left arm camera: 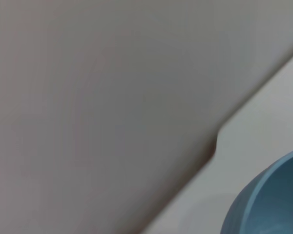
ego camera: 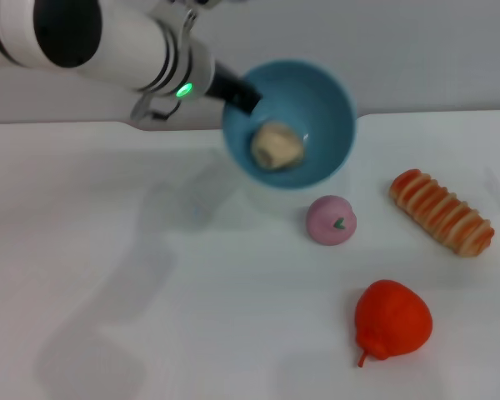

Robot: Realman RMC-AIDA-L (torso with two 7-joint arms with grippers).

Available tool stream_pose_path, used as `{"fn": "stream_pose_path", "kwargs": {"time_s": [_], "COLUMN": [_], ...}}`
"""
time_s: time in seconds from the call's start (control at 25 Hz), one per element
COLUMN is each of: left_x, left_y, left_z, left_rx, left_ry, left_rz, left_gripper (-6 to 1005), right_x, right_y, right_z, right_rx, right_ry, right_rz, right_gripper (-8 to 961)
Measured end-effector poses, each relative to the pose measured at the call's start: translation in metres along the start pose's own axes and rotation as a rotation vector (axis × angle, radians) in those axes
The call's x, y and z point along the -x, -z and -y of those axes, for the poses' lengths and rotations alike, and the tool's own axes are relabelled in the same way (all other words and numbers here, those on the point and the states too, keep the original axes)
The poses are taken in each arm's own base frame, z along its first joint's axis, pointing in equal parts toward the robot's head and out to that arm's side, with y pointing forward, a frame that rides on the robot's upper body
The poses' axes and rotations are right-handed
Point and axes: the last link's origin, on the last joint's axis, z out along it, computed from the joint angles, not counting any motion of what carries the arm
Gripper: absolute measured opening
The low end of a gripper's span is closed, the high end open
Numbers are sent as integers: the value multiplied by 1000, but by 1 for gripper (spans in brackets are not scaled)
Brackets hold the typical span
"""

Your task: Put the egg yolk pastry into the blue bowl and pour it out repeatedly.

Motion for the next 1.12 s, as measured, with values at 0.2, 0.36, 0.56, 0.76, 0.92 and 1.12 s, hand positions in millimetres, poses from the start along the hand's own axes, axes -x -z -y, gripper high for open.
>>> {"fn": "stream_pose_path", "kwargs": {"time_s": [0.2,0.36,0.56,0.76,0.92,1.12], "left_x": [-39,-63,-85,-106,-118,-126], "left_y": [11,19,26,34,42,45], "left_z": [-11,-24,-33,-43,-49,-55], "left_rx": [-32,-69,-81,-93,-123,-132], "left_ry": [-98,-198,-256,-319,-379,-424], "left_rz": [-158,-274,-350,-423,-467,-489], "left_gripper": [0,-1,-1,-1,-1,0], "right_x": [-18,-29,-36,-41,-43,-45], "right_y": [14,31,38,43,46,47], "right_z": [-3,-3,-4,-7,-8,-9], "right_rx": [-25,-72,-87,-85,-87,-87], "right_ry": [-50,-94,-97,-105,-118,-123], "right_rz": [49,116,117,121,124,119], "right_gripper": [564,562,560,557,555,553]}}
